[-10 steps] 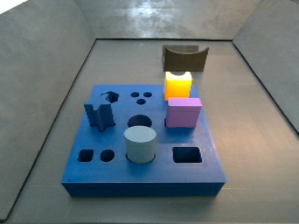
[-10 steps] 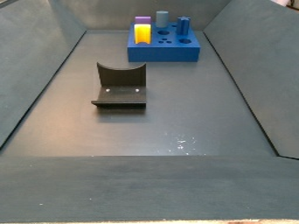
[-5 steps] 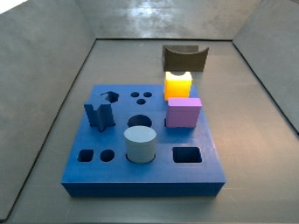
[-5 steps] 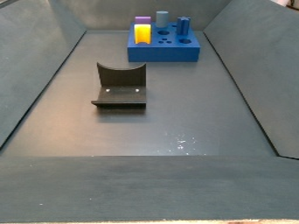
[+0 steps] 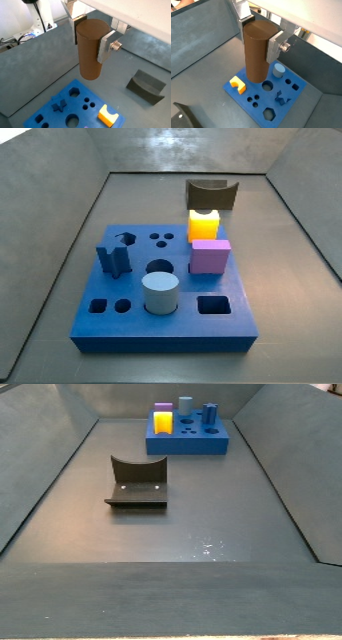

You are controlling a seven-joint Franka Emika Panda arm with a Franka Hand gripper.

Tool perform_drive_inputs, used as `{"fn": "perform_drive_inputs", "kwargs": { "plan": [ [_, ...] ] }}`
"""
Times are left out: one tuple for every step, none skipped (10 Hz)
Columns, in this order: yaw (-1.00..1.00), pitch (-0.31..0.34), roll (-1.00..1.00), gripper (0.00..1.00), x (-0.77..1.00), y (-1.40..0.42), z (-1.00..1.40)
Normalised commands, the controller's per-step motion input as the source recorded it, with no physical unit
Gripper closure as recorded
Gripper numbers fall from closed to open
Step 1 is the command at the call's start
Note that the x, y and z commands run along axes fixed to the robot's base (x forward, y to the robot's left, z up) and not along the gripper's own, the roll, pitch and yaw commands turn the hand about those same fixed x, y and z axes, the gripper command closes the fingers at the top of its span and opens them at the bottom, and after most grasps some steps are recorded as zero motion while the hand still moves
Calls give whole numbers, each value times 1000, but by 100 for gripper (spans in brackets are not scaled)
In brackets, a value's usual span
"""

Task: Pick up the round object. Move up. Place the round object on the fixture. Regrasp the round object. Move to above the board. Insert the round object.
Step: Insert the round object.

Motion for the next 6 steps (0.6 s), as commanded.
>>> {"fn": "perform_drive_inputs", "kwargs": {
  "plan": [
    [0,-11,0,100,-11,0,0],
    [-31,-74,-137,100,-29,-34,-143],
    [0,0,-151,100,63,-431,-629],
    [0,0,-97,100,0,-577,-920],
    [0,0,0,100,0,-729,-1000],
    [0,0,0,100,9,-691,-1000]
  ]
}}
